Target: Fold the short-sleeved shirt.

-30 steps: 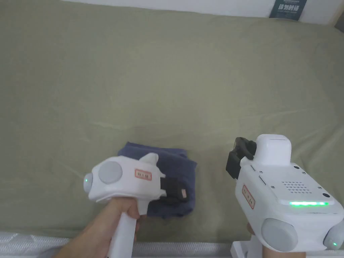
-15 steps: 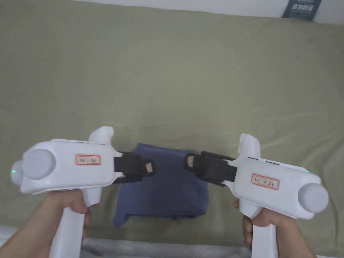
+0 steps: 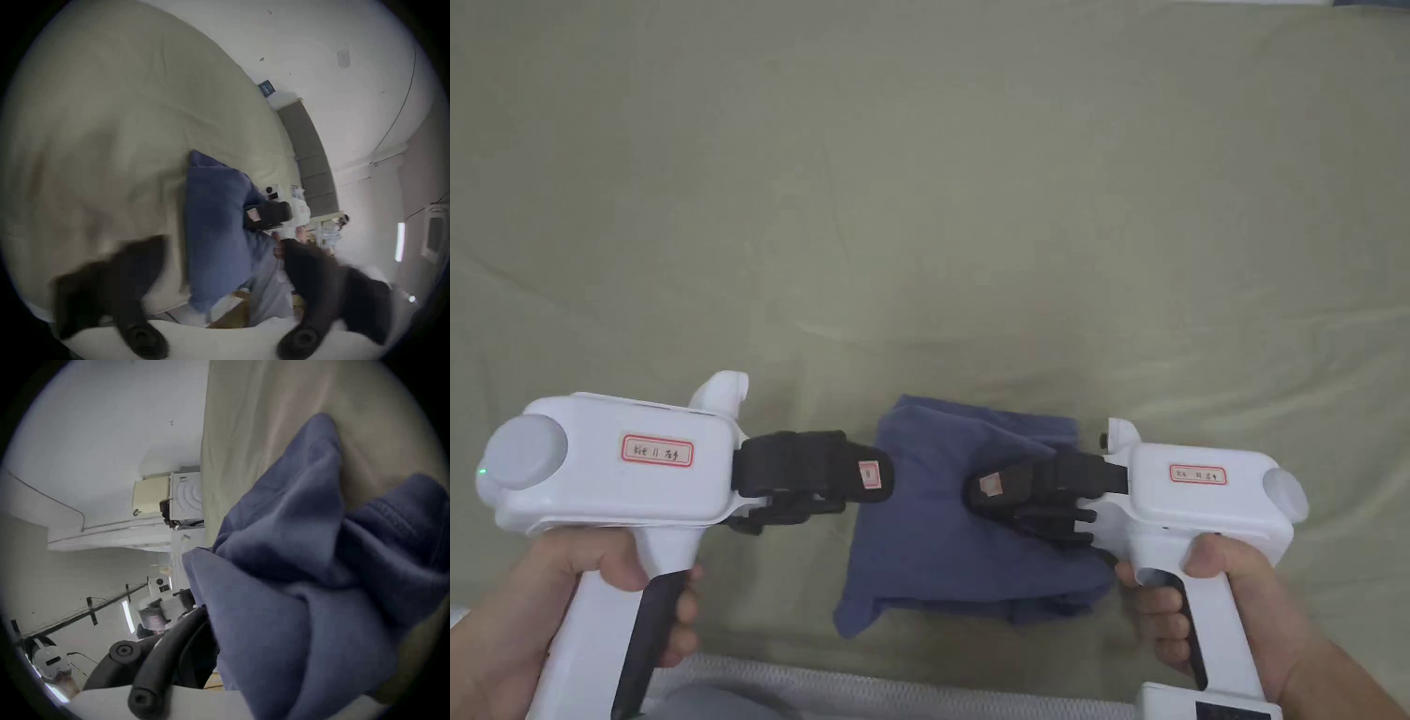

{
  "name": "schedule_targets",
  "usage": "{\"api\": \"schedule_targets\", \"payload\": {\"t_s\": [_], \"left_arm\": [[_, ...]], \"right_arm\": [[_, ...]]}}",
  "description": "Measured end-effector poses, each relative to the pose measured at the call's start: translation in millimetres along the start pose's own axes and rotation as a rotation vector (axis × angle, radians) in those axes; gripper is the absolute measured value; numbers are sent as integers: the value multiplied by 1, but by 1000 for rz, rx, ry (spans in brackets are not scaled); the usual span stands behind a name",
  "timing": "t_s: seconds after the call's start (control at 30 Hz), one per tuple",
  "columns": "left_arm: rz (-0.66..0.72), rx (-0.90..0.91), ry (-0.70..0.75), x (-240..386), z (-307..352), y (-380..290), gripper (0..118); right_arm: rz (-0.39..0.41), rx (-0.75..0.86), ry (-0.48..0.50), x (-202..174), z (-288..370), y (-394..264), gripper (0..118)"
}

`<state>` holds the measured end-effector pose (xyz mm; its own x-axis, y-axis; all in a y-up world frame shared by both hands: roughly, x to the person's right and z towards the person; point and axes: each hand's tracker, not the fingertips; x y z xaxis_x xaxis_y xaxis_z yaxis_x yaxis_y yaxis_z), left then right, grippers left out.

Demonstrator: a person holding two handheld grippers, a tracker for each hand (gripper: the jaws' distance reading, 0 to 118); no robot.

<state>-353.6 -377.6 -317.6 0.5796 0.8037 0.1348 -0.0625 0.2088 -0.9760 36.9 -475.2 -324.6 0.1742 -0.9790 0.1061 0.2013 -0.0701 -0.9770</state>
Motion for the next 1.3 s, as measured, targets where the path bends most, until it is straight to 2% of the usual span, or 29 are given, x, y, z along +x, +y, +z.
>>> {"api": "schedule_targets", "payload": {"t_s": [0.2,0.3,0.33,0.37,0.43,0.47,0.53,0.57,0.6,0.63,0.67,0.7,0.73,0.77,0.87,1.2,1.3], "left_arm": [[52,-89,-96,-12,-66,12,118],[42,-39,-110,-9,-74,12,117],[48,-49,-103,-7,-73,14,114],[42,-44,-93,-6,-70,14,100],[1,-15,37,-5,-61,13,40],[-12,-10,115,-7,-60,12,39],[48,-30,-13,-17,-58,10,39],[49,-20,8,-17,-57,10,39],[48,-21,16,-15,-57,10,39],[40,-14,23,-11,-58,8,39],[35,-9,34,-10,-57,7,39],[38,-6,40,-9,-57,7,39],[40,-4,47,-8,-56,8,39],[37,-3,54,-7,-56,8,39],[41,-4,69,-3,-56,8,39],[27,-10,113,7,-53,14,39],[10,1,133,11,-39,20,39]], "right_arm": [[-53,1,38,12,4,10,7],[-102,22,80,15,5,9,7],[-104,24,83,14,7,8,7],[-96,36,61,8,9,7,7],[9,91,-78,-17,23,-1,7],[117,124,-163,-35,31,-10,7],[309,210,-307,-56,47,-18,8],[406,298,-431,-75,50,-32,8],[530,438,-615,-94,49,-49,8],[709,622,-794,-113,45,-72,8],[822,733,-894,-124,41,-86,8],[863,852,-964,-130,37,-97,8],[912,993,-977,-133,36,-109,8],[973,1069,-981,-138,30,-118,8],[1066,1153,-1100,-145,18,-132,8],[1043,1143,-1061,-150,21,-135,8],[1072,1095,-1055,-155,10,-128,8]]}}
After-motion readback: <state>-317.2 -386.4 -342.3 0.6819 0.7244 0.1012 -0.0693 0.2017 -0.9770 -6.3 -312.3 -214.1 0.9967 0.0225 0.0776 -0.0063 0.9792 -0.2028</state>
